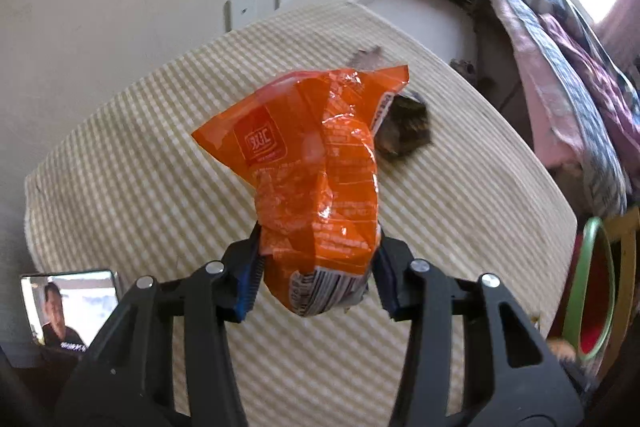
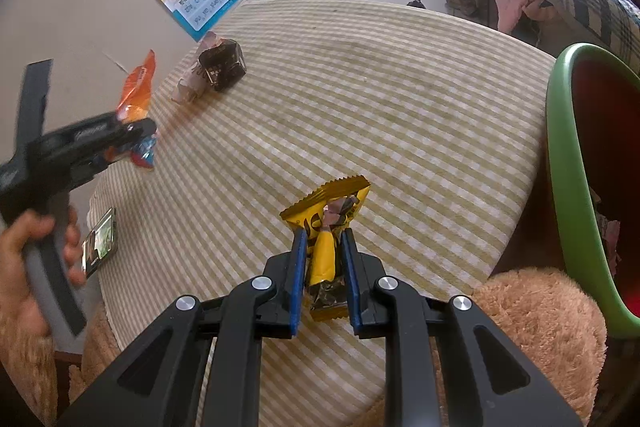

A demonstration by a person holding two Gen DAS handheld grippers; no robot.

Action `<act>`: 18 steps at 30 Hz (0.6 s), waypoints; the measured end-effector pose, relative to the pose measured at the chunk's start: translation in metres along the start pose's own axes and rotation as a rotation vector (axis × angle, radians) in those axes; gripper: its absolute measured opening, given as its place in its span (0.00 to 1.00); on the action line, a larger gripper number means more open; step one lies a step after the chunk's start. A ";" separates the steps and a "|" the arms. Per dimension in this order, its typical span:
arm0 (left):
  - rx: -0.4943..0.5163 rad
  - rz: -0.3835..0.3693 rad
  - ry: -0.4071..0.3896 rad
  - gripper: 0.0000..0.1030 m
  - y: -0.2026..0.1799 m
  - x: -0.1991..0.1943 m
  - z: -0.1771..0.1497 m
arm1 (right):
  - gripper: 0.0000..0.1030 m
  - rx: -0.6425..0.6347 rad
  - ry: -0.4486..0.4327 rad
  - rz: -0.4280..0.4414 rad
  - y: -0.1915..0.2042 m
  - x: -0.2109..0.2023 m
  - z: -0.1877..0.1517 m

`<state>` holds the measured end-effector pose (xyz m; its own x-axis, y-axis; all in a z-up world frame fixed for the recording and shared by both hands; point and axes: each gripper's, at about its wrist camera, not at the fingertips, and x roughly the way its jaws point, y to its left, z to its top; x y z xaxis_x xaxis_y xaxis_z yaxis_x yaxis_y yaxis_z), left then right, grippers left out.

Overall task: Collect trash
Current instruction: 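Carry the orange bag and yellow wrapper over the red bin with both grippers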

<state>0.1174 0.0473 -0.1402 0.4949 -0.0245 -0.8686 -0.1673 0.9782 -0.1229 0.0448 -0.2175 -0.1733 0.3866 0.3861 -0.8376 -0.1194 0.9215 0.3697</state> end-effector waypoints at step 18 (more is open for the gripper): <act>0.064 -0.086 0.068 0.63 -0.032 -0.021 -0.058 | 0.18 0.029 -0.015 0.027 -0.007 -0.006 -0.002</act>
<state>0.0630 0.0046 -0.1463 0.4455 -0.1205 -0.8872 -0.0713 0.9830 -0.1693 0.0418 -0.2260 -0.1711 0.3975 0.4095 -0.8212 -0.1033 0.9092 0.4034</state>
